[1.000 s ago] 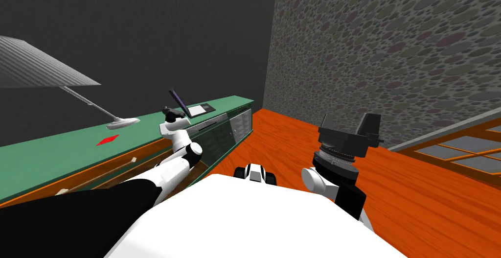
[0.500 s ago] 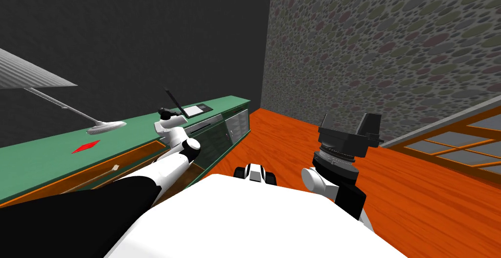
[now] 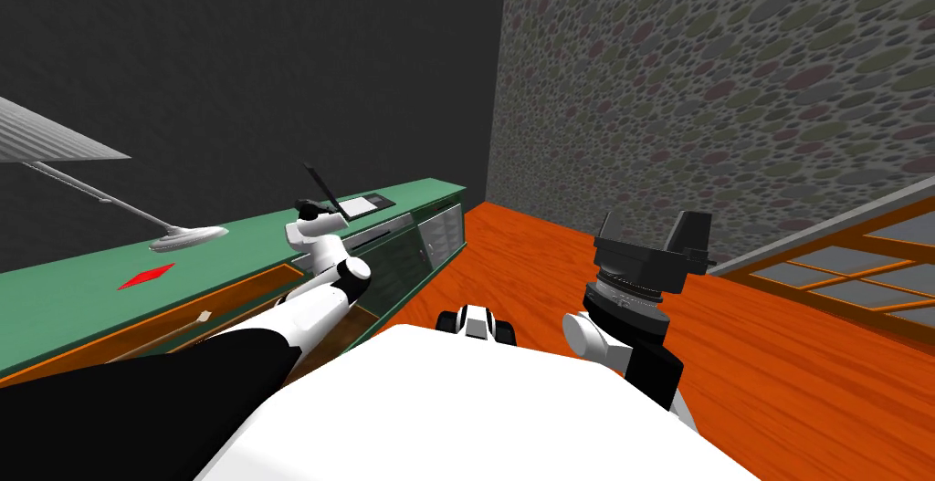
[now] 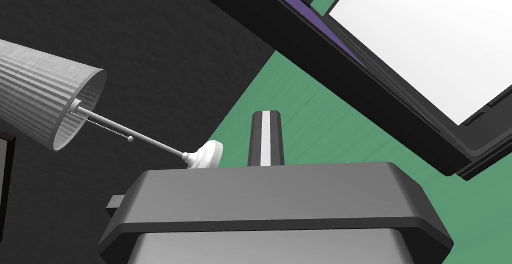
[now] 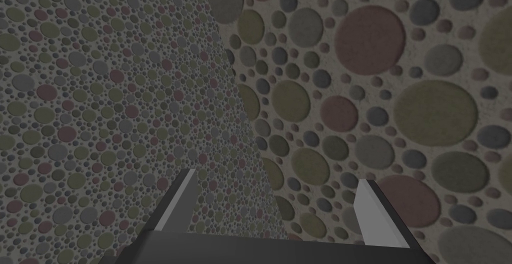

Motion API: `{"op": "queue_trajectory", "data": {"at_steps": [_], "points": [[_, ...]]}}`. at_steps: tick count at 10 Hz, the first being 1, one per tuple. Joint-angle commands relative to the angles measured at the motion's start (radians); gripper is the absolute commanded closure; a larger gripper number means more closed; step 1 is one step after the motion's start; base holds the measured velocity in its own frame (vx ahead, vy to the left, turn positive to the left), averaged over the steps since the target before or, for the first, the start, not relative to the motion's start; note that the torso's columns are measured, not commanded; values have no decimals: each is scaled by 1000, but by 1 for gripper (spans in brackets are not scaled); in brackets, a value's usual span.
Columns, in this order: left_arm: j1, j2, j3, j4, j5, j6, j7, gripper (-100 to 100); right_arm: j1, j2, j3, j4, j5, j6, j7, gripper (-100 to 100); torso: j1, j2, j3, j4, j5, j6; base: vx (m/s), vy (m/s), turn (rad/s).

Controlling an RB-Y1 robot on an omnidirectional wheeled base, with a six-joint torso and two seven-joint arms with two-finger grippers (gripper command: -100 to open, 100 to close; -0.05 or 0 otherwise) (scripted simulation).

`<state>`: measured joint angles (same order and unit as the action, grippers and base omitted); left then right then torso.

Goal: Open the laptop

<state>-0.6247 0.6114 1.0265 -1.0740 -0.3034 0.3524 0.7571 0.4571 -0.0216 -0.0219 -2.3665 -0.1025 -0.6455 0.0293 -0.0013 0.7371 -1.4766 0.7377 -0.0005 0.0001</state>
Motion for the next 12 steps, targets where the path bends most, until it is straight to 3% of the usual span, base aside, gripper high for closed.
{"op": "queue_trajectory", "data": {"at_steps": [1,2,4,5,6,9,12], "points": [[6,27,-37,10,-22,24,-44,100,0,0,0,0,0,0,0,0,1,1,0,0,0,0,29,-33,-6],[9,48,-65,18,-39,42,-76,100,0,0,0,0,0,0,0,0,2,1,1,0,1,0,46,-33,-8],[12,68,-92,26,-56,59,-107,100,0,0,0,0,0,0,0,0,1,0,0,0,1,0,44,-32,-6],[11,59,-82,22,-52,52,-95,100,0,0,0,0,0,0,0,0,1,1,1,0,1,0,16,-13,5],[-18,82,-57,-8,-65,81,-78,-100,0,0,0,0,0,0,0,0,2,2,1,1,1,0,30,-35,-62],[-47,103,-30,-38,-77,109,-58,-100,0,0,0,0,0,0,0,0,1,-6,-4,-4,3,7,35,-41,-46],[-80,128,-1,-72,-89,139,-35,-100,0,0,0,0,0,0,0,0,0,-1,-1,0,-1,1,52,-45,-56]]}}
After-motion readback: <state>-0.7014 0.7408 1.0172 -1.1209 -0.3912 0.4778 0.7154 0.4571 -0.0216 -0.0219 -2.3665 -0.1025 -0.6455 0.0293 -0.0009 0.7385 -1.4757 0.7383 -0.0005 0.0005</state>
